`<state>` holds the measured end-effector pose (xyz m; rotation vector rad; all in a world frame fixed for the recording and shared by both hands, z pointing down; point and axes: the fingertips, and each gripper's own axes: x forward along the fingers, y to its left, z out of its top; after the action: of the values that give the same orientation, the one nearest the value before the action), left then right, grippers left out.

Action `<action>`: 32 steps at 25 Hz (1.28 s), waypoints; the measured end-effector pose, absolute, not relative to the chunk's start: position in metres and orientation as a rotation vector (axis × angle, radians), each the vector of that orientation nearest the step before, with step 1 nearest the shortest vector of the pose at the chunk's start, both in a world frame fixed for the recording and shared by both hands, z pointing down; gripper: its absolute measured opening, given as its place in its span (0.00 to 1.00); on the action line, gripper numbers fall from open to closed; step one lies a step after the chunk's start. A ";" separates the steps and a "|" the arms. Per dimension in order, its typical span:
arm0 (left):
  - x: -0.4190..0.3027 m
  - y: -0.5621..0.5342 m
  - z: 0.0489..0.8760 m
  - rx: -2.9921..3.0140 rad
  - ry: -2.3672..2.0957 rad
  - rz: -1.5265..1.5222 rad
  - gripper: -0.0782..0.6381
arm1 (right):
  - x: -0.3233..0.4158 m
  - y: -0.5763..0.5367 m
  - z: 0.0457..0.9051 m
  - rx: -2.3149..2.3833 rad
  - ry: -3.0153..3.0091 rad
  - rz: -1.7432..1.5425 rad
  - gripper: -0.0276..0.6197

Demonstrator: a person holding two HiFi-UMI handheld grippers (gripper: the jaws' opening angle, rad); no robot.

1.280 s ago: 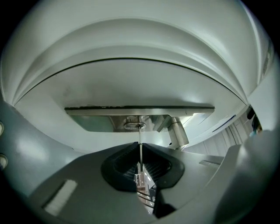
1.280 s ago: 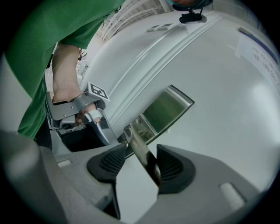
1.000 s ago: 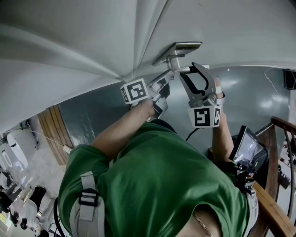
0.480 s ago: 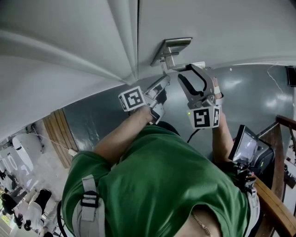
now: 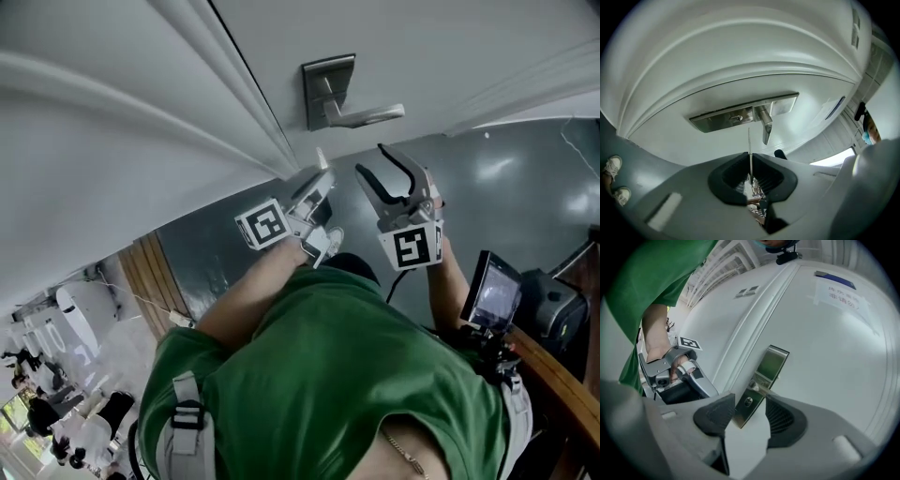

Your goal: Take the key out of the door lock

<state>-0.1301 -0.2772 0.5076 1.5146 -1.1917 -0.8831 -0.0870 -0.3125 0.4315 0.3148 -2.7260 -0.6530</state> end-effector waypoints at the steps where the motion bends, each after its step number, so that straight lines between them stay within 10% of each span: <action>1: -0.131 -0.275 0.506 1.526 -1.208 -0.871 0.15 | -0.086 -0.312 0.433 0.320 -2.751 -0.614 0.36; 32: -0.136 -0.096 0.420 1.875 -1.252 -0.737 0.15 | -0.064 -0.113 0.400 0.633 -2.952 0.096 0.31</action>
<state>-0.1362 -0.0962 0.4196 1.8746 -1.2515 -0.7374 -0.0642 -0.1130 0.4002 0.6331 -2.9524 0.0955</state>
